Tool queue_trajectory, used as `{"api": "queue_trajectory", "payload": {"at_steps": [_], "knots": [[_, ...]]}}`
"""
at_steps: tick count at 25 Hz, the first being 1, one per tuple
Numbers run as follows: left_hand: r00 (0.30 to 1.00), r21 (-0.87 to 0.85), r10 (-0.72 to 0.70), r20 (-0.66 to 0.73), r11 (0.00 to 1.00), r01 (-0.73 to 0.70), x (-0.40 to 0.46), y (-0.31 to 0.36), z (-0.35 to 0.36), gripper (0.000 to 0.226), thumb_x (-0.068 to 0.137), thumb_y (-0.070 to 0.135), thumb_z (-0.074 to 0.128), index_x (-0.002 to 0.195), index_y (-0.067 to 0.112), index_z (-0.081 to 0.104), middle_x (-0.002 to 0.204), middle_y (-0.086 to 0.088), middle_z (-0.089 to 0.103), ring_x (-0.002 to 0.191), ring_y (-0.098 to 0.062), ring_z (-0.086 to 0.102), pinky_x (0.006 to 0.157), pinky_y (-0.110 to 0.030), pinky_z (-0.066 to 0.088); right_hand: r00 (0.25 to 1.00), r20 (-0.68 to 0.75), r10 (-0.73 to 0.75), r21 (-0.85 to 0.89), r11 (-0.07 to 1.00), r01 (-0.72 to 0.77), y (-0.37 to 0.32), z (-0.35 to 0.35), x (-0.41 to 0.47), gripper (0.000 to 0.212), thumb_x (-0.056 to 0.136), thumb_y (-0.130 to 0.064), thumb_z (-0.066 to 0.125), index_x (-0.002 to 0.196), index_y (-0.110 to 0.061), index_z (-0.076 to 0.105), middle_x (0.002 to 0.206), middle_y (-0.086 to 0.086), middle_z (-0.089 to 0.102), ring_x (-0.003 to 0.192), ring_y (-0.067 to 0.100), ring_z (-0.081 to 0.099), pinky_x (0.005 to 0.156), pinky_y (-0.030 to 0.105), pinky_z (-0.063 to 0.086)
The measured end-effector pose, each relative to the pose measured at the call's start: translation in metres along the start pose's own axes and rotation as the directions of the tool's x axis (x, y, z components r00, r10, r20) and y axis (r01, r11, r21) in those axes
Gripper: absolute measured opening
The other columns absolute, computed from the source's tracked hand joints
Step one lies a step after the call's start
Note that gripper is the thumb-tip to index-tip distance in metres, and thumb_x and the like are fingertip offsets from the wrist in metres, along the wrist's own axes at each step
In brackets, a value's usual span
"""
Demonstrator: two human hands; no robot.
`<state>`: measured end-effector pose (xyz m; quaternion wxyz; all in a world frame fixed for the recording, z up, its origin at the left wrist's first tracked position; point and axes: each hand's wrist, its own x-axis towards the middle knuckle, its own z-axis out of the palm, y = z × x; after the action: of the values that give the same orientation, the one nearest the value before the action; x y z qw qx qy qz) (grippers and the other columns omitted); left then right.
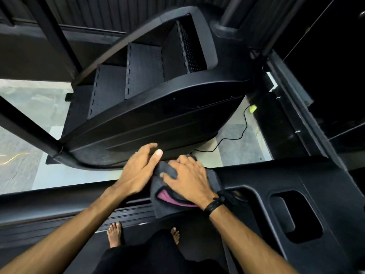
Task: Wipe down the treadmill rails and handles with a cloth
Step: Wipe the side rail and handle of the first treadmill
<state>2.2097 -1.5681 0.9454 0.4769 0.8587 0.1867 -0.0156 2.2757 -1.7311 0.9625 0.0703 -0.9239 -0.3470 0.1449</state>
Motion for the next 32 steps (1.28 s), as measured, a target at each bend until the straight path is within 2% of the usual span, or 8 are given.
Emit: {"api": "queue_trajectory", "payload": {"at_steps": [3,10,14,16,20,24,29,32], "knots": [[0.998,0.4,0.058,-0.007,0.915,-0.051,-0.008,-0.027,-0.013,0.09,0.088,0.075,0.004,0.148,0.017,0.037,0.154,-0.004,0.042,0.145,-0.013,0.031,0.123,-0.039,0.008,0.99,0.049,0.135,-0.075,0.989,-0.131,0.065,-0.018,0.004,0.047,0.09,-0.064,0.038,0.104,-0.028,0.065,0.108,0.004,0.064,0.108,0.029,0.058,0.09,0.04,0.044],[1.0,0.438,0.009,0.012,0.899,-0.013,-0.012,-0.028,-0.01,0.098,0.087,0.075,-0.006,0.151,0.01,0.029,0.156,-0.007,0.039,0.146,-0.012,0.03,0.124,-0.038,-0.001,0.798,0.555,0.237,-0.014,0.961,-0.276,0.048,0.01,0.1,0.046,0.102,-0.042,0.041,0.131,-0.01,0.059,0.141,0.017,0.056,0.128,0.034,0.054,0.102,0.041,0.043],[0.998,0.259,-0.039,0.044,0.965,0.026,-0.009,-0.036,-0.016,0.09,0.089,0.072,-0.003,0.152,0.016,0.028,0.155,-0.002,0.039,0.143,-0.008,0.032,0.124,-0.035,0.0,0.973,0.232,-0.017,0.07,0.998,0.001,-0.01,0.003,0.034,0.044,0.095,-0.057,0.04,0.116,-0.027,0.064,0.117,0.004,0.058,0.113,0.027,0.051,0.092,0.041,0.038],[0.996,0.227,-0.029,0.088,0.974,0.008,-0.008,-0.034,-0.016,0.091,0.089,0.074,-0.004,0.152,0.017,0.028,0.155,0.0,0.039,0.142,-0.007,0.033,0.124,-0.036,-0.001,0.993,0.107,0.058,-0.027,0.998,-0.056,0.029,-0.021,0.0,0.051,0.09,-0.062,0.033,0.119,-0.032,0.062,0.113,-0.002,0.056,0.108,0.022,0.05,0.089,0.04,0.04],[0.993,0.188,0.014,0.116,0.981,-0.036,-0.002,-0.026,-0.014,0.092,0.089,0.075,-0.005,0.151,0.017,0.029,0.153,0.001,0.041,0.141,-0.005,0.034,0.124,-0.037,-0.001,0.793,0.232,0.564,-0.324,0.813,-0.483,0.132,-0.051,0.035,0.063,0.078,-0.059,0.031,0.113,-0.023,0.07,0.118,0.01,0.068,0.109,0.032,0.062,0.091,0.038,0.047],[0.993,0.058,-0.049,0.111,0.997,0.043,0.019,-0.015,-0.014,0.09,0.086,0.074,0.001,0.149,0.019,0.034,0.15,0.0,0.046,0.14,-0.008,0.037,0.124,-0.036,0.001,0.797,0.467,0.384,-0.183,0.923,-0.338,0.049,-0.003,0.086,0.052,0.09,-0.059,0.044,0.108,-0.018,0.071,0.118,0.011,0.069,0.109,0.031,0.063,0.09,0.038,0.045],[0.989,-0.061,-0.07,0.127,0.995,0.078,0.033,-0.005,-0.016,0.081,0.089,0.069,0.008,0.144,0.02,0.04,0.146,0.001,0.049,0.139,-0.012,0.037,0.123,-0.039,0.008,0.992,0.008,0.13,-0.012,0.992,-0.129,0.002,-0.011,-0.009,0.044,0.082,-0.055,0.044,0.106,-0.028,0.069,0.104,0.0,0.06,0.098,0.024,0.052,0.086,0.041,0.041],[0.99,-0.054,-0.04,0.136,0.997,0.048,0.03,-0.002,-0.016,0.091,0.083,0.074,0.002,0.143,0.018,0.042,0.139,-0.002,0.055,0.134,-0.017,0.044,0.122,-0.042,0.011,0.905,-0.121,0.408,-0.188,0.885,-0.425,0.112,-0.045,-0.025,0.066,0.076,-0.063,0.033,0.104,-0.018,0.073,0.1,0.012,0.065,0.095,0.037,0.059,0.081,0.047,0.048]]}}
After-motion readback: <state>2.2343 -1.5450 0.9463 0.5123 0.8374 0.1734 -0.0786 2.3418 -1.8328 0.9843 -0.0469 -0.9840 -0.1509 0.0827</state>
